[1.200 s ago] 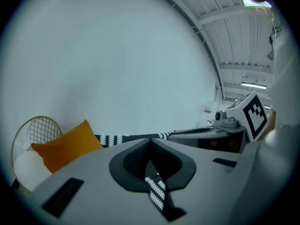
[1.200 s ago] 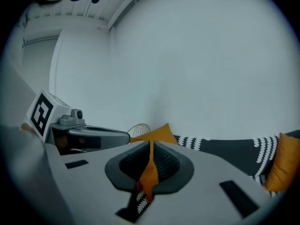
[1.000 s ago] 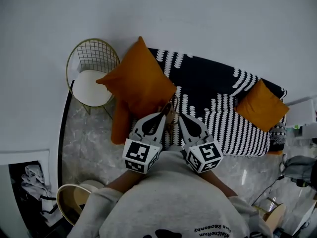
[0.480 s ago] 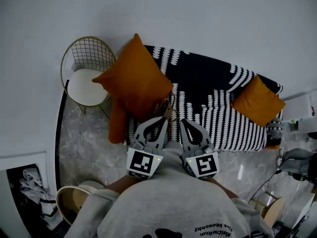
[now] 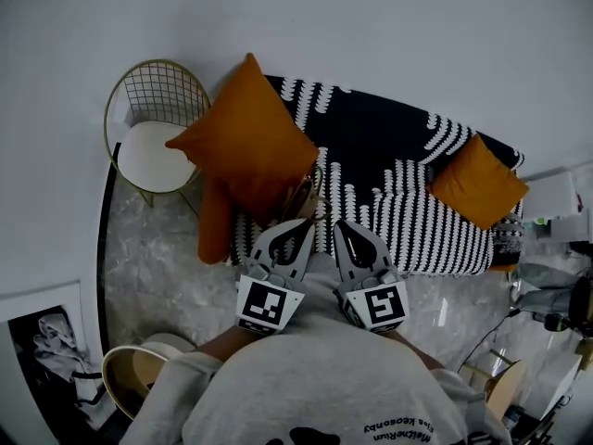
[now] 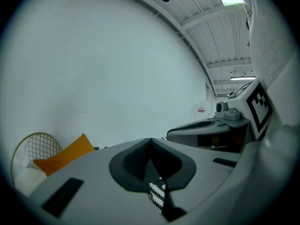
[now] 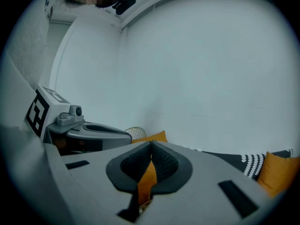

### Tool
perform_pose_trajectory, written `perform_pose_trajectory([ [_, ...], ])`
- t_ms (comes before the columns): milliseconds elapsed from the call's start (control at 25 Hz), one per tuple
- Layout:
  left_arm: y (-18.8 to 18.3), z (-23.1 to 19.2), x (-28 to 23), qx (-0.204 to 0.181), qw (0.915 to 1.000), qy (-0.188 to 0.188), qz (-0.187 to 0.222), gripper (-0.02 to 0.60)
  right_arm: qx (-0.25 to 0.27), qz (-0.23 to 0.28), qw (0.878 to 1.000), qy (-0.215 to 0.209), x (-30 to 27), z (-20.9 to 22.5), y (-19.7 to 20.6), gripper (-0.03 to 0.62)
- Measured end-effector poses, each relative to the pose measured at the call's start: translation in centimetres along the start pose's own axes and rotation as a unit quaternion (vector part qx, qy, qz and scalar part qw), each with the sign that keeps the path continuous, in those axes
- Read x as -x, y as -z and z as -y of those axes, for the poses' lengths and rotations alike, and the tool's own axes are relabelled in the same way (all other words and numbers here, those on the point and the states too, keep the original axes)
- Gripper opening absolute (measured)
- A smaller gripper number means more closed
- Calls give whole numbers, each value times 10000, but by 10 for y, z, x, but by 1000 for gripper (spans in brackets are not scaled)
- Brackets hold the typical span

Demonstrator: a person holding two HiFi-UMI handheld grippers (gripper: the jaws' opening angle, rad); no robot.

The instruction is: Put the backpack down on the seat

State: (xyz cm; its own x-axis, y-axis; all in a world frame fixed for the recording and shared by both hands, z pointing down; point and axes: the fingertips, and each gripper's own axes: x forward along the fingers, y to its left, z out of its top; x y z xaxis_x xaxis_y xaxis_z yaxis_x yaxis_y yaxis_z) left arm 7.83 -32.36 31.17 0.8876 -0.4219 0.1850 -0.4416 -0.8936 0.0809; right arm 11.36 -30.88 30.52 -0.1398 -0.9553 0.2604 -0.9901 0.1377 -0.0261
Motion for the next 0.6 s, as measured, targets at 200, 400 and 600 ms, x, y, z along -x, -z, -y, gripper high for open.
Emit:
perform_pose_trajectory([
  [200,5,-3,0,53,10000,1,-67,20,-126,-182,9997,-86,-8,-2,9,34],
  [400,15,-1,-1,51,9997,61,-240,20,-251,-188,9994,-143,-11,-3,16,34],
  [600,21,-4,-7,88,9992,66,-384,20,-377,-245,9989,-145,-17,3,23,34],
])
